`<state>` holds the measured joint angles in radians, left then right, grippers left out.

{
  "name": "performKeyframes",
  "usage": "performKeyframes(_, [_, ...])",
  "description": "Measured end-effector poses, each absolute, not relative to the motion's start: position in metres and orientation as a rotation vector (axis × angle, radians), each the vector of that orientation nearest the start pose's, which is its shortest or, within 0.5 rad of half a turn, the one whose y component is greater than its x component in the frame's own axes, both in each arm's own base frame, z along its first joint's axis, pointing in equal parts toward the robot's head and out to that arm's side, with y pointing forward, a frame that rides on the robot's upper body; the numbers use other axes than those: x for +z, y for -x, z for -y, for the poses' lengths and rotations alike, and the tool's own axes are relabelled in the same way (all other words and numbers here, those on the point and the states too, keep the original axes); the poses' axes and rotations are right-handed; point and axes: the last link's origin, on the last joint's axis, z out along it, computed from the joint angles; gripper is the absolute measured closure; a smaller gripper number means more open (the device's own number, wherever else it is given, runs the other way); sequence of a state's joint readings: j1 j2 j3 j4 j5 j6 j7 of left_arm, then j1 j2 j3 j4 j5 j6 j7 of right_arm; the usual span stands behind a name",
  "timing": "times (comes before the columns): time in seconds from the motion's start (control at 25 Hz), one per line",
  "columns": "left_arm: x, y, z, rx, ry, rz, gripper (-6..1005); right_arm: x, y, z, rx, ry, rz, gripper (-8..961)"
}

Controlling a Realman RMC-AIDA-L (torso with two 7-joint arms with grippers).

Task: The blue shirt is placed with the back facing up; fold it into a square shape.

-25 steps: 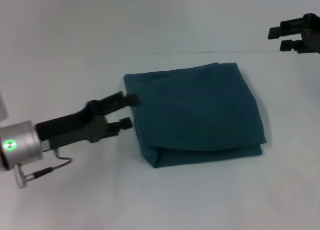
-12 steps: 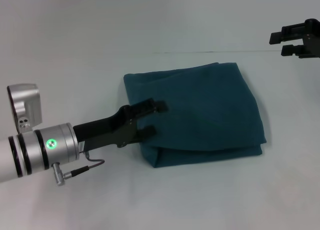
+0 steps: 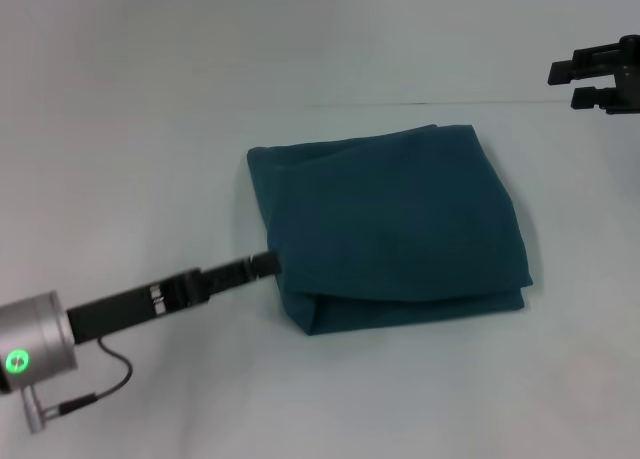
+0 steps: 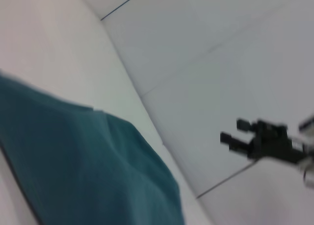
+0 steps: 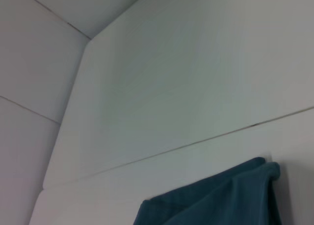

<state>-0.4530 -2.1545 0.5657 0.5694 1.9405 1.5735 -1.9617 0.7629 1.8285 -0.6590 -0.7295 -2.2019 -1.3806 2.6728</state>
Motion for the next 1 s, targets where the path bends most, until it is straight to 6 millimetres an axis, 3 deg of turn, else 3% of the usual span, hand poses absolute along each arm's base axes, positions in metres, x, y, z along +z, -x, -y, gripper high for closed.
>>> performKeyframes(0.16, [-0.027,0.286,-0.279,-1.001,2.467,1.239,54,0.124,-0.241,-0.435,0.616,2.011,-1.787,371])
performKeyframes(0.2, [-0.032,0.290,-0.272,-0.979,2.501,1.060,55,0.124,-0.241,-0.435,0.618,2.010,-1.787,371])
performKeyframes(0.24, [-0.032,0.290,-0.272,-0.979,2.501,1.060,57,0.125,-0.241,-0.435,0.621,2.007,-1.788,371])
performKeyframes(0.48, [-0.057,0.295,-0.265,-0.939,2.459,0.670,60,0.126,-0.244,-0.434,0.630,1.991,-1.800,370])
performKeyframes(0.68, [-0.075,0.295,-0.269,-0.870,2.412,0.555,63,0.127,-0.248,-0.434,0.644,1.968,-1.806,370])
performKeyframes(0.84, [-0.092,0.294,-0.275,-0.799,2.386,0.557,73,0.127,-0.250,-0.433,0.649,1.960,-1.816,370])
performKeyframes(1.0, [-0.097,0.291,-0.279,-0.786,2.385,0.566,90,0.127,-0.250,-0.433,0.650,1.959,-1.816,370])
